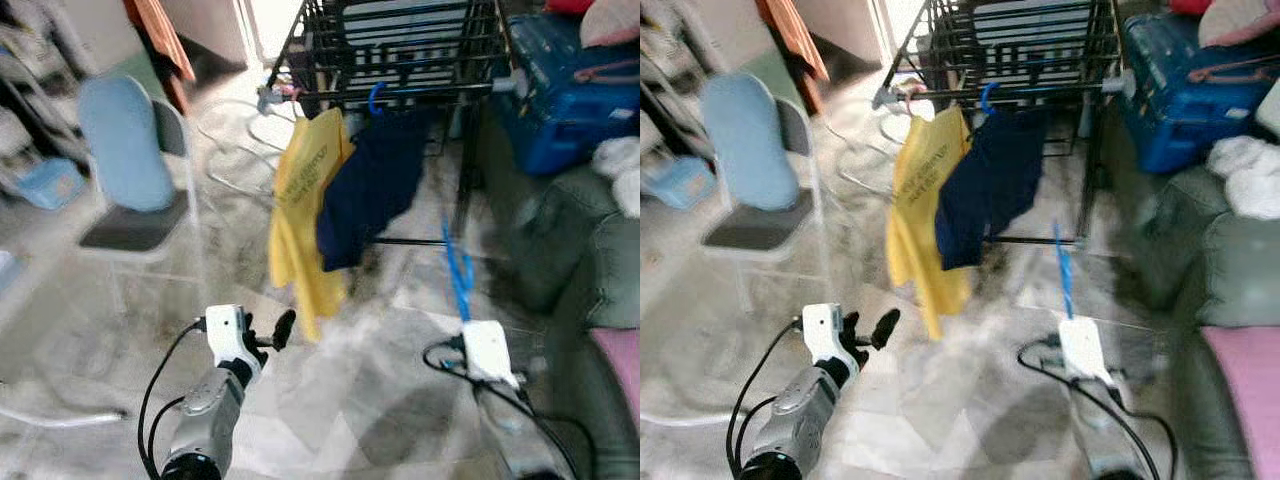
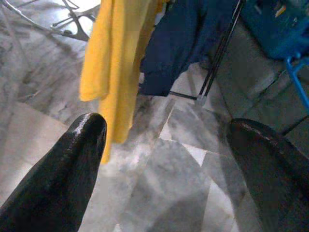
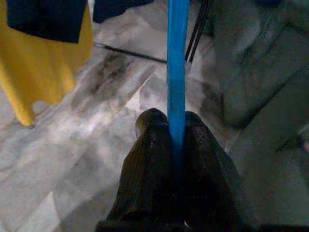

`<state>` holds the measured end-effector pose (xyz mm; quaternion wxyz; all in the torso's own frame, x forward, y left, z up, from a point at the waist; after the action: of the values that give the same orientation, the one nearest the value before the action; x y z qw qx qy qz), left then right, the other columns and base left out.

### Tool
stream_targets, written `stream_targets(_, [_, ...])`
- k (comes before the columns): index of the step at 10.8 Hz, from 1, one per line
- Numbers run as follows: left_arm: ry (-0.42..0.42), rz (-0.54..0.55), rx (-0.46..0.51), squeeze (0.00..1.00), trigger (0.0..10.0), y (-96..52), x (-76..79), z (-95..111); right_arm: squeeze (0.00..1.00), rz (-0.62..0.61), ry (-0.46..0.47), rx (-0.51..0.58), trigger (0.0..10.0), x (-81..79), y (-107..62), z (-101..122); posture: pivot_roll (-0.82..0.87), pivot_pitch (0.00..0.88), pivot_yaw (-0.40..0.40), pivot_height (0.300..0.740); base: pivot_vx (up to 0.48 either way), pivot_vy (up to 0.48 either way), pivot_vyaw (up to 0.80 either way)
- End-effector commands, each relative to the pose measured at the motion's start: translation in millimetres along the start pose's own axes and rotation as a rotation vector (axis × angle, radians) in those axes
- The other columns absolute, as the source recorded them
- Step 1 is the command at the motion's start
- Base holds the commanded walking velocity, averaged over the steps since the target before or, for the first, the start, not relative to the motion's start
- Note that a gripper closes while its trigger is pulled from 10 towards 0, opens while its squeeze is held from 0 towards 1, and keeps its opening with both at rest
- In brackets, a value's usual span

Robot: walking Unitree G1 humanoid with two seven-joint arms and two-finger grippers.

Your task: Hang hanger

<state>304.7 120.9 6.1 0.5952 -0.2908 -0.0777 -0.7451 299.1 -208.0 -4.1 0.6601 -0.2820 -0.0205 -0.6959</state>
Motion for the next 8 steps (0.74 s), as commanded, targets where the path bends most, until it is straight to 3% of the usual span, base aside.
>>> stream_targets(1, [0.001, 0.052, 0.046, 0.0, 10.0, -7.5, -13.1, 7.4, 0.0, 0.062, -0.016, 0.022, 10.0, -15.5, 3.6, 10.6, -0.13, 0.0, 0.096, 0.74, 0.0, 0.0, 0.0])
stream_targets(2, [-0.003, 0.101, 0.067, 0.0, 10.0, -18.2, -25.2, 6.3, 0.0, 0.093, -0.025, 0.035, 10.0, -23.1, 5.8, 16.4, -0.1, 0.0, 0.071, 0.74, 0.0, 0.0, 0.0])
stream_targets(5, [-0.002, 0.143, 0.096, 0.0, 10.0, -31.3, -34.4, 8.8, 0.0, 0.114, -0.027, 0.026, 10.0, -30.5, 7.1, 16.8, -0.06, 0.0, 0.065, 0.74, 0.0, 0.0, 0.0])
stream_targets(7, [0.005, 0.082, 0.071, 0.0, 10.0, -28.2, -22.1, 4.4, 0.0, 0.048, 0.035, 0.01, 10.0, -19.9, 9.6, 16.9, -0.07, 0.0, 0.077, 0.74, 0.0, 0.0, 0.0])
stream_targets(8, [-0.014, 0.074, 0.075, 0.0, 10.0, -27.0, -18.8, 4.3, 0.0, 0.063, 0.018, -0.002, 10.0, -24.2, 8.3, 13.0, -0.08, 0.0, 0.09, 0.74, 0.0, 0.0, -0.53])
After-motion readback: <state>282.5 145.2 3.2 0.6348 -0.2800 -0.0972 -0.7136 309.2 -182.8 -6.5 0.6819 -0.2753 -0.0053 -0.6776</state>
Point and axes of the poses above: a point about 5 cm out from each wrist's last joint towards the gripper, its own y axis pointing out of the wrist towards the gripper, its own z axis along the axis of the wrist's last joint, x = y × z, the point moved 3 cm from there along y, pointing out of the wrist towards the gripper, and after that the axes turned 9 degrees about -y, right-handed, at the moved point
